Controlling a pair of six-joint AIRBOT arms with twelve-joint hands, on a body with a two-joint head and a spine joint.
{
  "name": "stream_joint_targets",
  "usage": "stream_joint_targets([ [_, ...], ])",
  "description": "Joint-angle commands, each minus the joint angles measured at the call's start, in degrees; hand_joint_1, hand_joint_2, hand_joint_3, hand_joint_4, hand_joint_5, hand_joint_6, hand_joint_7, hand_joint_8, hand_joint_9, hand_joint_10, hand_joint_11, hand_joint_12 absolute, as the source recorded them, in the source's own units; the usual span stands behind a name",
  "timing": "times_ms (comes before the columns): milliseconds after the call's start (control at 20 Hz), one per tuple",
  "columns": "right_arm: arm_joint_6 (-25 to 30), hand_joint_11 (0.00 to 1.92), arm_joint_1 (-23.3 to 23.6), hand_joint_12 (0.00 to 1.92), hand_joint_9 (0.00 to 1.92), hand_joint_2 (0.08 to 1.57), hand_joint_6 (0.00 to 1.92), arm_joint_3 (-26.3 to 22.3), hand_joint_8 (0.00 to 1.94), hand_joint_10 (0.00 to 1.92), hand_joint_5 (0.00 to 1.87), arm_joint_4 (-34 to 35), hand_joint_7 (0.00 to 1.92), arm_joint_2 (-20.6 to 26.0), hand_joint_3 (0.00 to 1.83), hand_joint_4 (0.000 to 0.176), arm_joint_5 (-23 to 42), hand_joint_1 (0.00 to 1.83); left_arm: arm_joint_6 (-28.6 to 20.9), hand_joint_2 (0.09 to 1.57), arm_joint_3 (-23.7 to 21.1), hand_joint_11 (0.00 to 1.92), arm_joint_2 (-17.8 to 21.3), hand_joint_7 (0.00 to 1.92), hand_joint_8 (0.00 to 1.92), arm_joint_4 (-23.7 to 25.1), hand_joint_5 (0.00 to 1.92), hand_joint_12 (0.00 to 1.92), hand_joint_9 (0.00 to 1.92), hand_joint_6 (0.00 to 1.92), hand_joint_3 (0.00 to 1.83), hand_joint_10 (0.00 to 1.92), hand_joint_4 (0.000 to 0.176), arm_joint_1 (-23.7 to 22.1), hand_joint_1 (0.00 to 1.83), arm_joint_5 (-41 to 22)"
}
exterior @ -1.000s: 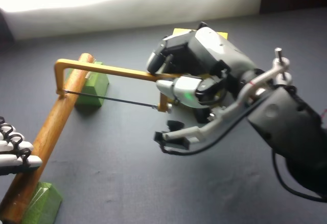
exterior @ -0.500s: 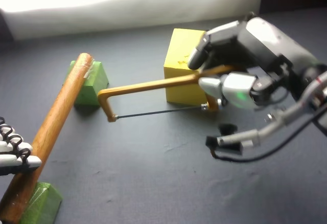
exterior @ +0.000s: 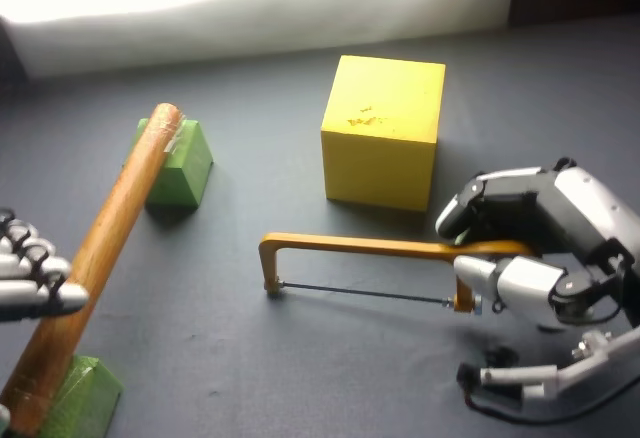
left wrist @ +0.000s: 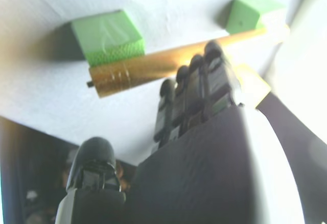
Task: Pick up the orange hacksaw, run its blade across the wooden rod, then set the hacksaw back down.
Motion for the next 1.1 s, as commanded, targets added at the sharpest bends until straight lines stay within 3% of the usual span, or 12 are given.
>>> stream_joint_targets([
  [0, 1.12, 0.92, -0.32, 1.09, 0.99, 1.12, 1.0, -0.31, 1.03, 1.16, 0.86, -4.53, 0.95, -0.22, 0.0, 0.0, 5.14, 1.38, -0.09, 1.3, 0.73, 0.0, -0.01, 0.09, 0.0, -1.31, 0.11, 0.2, 0.07, 0.0, 0.0, 0.0, 0.0, -1.12, 0.01, -5.94],
  [250, 2.58, 0.83, -6.34, 1.16, 0.93, 1.14, 1.1, -0.31, 1.05, 1.24, 0.8, -6.07, 0.93, -2.17, 0.0, 0.0, 5.99, 1.37, 0.19, 1.3, 2.46, 0.0, -0.36, 0.05, 0.0, -2.1, 0.06, 0.05, 0.02, 0.0, 0.0, 0.0, 0.0, -3.86, 0.0, -18.44],
  [300, 2.43, 0.77, -6.48, 1.17, 0.92, 1.16, 1.14, -0.31, 1.1, 1.28, 0.76, -6.07, 0.91, -2.25, 0.0, 0.0, 5.99, 1.36, 0.98, 1.3, 2.46, 0.0, -0.29, 0.08, 0.0, -2.8, 0.08, 0.12, 0.05, 0.0, 0.0, 0.0, 0.0, -3.48, 0.01, -20.1],
  [350, 1.97, 0.68, -6.49, 1.22, 0.81, 1.21, 1.28, -0.31, 1.22, 0.95, 0.71, -6.06, 0.89, -2.35, 0.0, 0.0, 5.99, 1.21, 2.36, 1.3, 2.62, 0.0, -0.28, 0.07, 0.0, -4.07, 0.07, 0.13, 0.05, 0.0, 0.0, 0.0, 0.0, -2.78, 0.0, -22.65],
  [400, 1.79, 0.57, -6.25, 1.27, 0.75, 1.23, 1.33, -0.31, 0.65, 0.73, 0.73, -6.06, 0.75, -2.44, 0.0, 0.0, 5.86, 1.11, 2.82, 1.3, 3.06, 0.0, -0.29, 0.07, 0.0, -4.34, 0.07, 0.12, 0.04, 0.0, 0.0, 0.0, 0.0, -2.26, 0.0, -25.44],
  [450, 1.67, 0.49, -5.98, 1.26, 0.74, 1.21, 0.65, -0.32, 0.31, 0.52, 0.63, -6.07, 0.76, -2.54, 0.0, 0.0, 5.85, 1.05, 3.22, 1.3, 3.47, 0.0, -0.29, 0.08, 0.0, -4.41, 0.1, 0.14, 0.05, 0.01, 0.0, 0.0, 0.0, -1.99, 0.01, -26.73],
  [500, 1.84, 0.41, -5.36, 1.23, 0.75, 1.18, 0.11, -0.35, 0.04, 0.21, 0.7, -6.8, 0.76, -2.55, 0.0, 0.0, 6.4, 0.99, 4.12, 1.3, 4.84, 0.0, -0.67, 0.09, 0.0, -4.45, 0.11, 0.15, 0.05, 0.01, 0.0, 0.0, 0.0, -1.85, 0.01, -29.43],
  [600, 2.32, 0.41, -4.8, 1.23, 0.75, 1.18, 0.11, -0.46, 0.04, 0.21, 0.7, -7.13, 0.76, -2.31, 0.0, 0.0, 7.09, 0.99, 4.44, 1.3, 5.25, 0.0, -0.67, 0.09, 0.0, -4.58, 0.11, 0.15, 0.05, 0.01, 0.0, 0.0, 0.0, -1.72, 0.01, -30.16],
  [650, 2.65, 0.2, -4.3, 1.17, 0.53, 1.15, 0.02, -0.73, 0.01, 0.07, 0.51, -7.15, 0.53, -1.83, 0.0, 0.0, 7.23, 0.89, 4.85, 1.3, 5.35, 0.0, -0.76, 0.09, 0.0, -5.42, 0.11, 0.15, 0.05, 0.01, 0.0, 0.0, 0.0, -1.74, 0.0, -30.23],
  [700, 2.63, 0.01, -3.42, 0.95, 0.25, 1.11, 0.0, -1.0, 0.0, 0.0, 0.25, -7.37, 0.24, -1.18, 0.0, 0.0, 7.23, 0.74, 4.85, 1.31, 5.25, 0.0, -0.71, 0.08, 0.0, -6.16, 0.1, 0.14, 0.05, 0.0, 0.0, 0.0, 0.0, -1.58, 0.0, -30.23],
  [800, 2.24, 0.0, -0.79, 0.46, 0.04, 1.06, 0.0, -1.56, 0.0, 0.0, 0.08, -9.06, 0.04, 1.28, 0.0, 0.0, 7.15, 0.61, 4.94, 1.3, 5.2, 0.0, -0.76, 0.09, 0.0, -6.27, 0.12, 0.13, 0.05, 0.0, 0.0, 0.0, 0.0, -1.62, 0.03, -30.89],
  [1050, 2.73, 0.0, 6.73, 0.28, 0.0, 1.01, 0.0, -1.51, 0.0, 0.0, 0.02, -14.26, 0.0, 6.35, 0.0, 0.0, 3.14, 0.57, 5.36, 1.3, 5.59, 0.0, -1.24, 0.07, 0.0, -6.27, 0.09, 0.12, 0.04, 0.0, 0.0, 0.0, 0.0, -1.34, 0.01, -33.75],
])
